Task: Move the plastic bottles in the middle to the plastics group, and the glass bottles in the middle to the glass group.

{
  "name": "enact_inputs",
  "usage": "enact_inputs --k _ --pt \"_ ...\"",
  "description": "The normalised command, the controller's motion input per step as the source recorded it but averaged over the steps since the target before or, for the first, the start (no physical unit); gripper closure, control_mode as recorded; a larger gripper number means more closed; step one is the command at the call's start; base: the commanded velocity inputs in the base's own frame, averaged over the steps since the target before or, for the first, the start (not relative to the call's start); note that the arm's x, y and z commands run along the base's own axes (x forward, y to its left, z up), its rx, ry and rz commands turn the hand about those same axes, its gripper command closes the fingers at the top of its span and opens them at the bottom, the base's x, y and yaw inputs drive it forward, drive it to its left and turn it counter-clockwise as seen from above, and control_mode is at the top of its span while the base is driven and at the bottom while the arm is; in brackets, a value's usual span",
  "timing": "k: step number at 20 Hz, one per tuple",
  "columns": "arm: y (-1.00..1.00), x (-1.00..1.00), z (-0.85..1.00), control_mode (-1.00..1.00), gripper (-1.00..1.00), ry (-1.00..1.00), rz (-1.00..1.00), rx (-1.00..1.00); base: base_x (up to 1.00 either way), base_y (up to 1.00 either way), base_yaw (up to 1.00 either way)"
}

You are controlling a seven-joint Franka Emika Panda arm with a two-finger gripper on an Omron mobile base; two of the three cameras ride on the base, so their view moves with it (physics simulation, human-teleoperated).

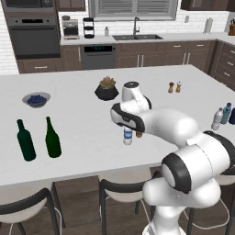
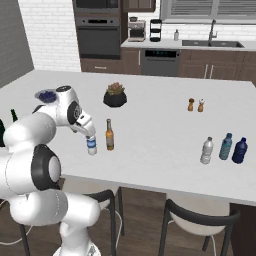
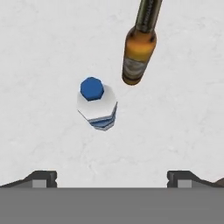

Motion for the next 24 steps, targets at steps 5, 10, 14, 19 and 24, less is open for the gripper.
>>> enact_inputs --k 5,10,14,19,24 --pt "0.00 0.35 -0.15 -1.00 -1.00 0.00 -0.01 -0.01 0.00 0.00 0.00" --pt "-0.01 0.18 -0.08 -1.00 -1.00 0.06 -0.03 0.00 0.00 0.00 0.00" --pt "0.00 0.28 -0.22 -1.00 -1.00 0.09 -0.03 0.00 0.00 0.00 0.00" --pt "0.00 0.29 -0.21 -1.00 -1.00 0.09 0.00 0.00 0.00 0.00 0.00" --pt "0.00 0.15 -0.21 -1.00 -1.00 0.04 -0.01 -0.04 0.00 0.00 0.00"
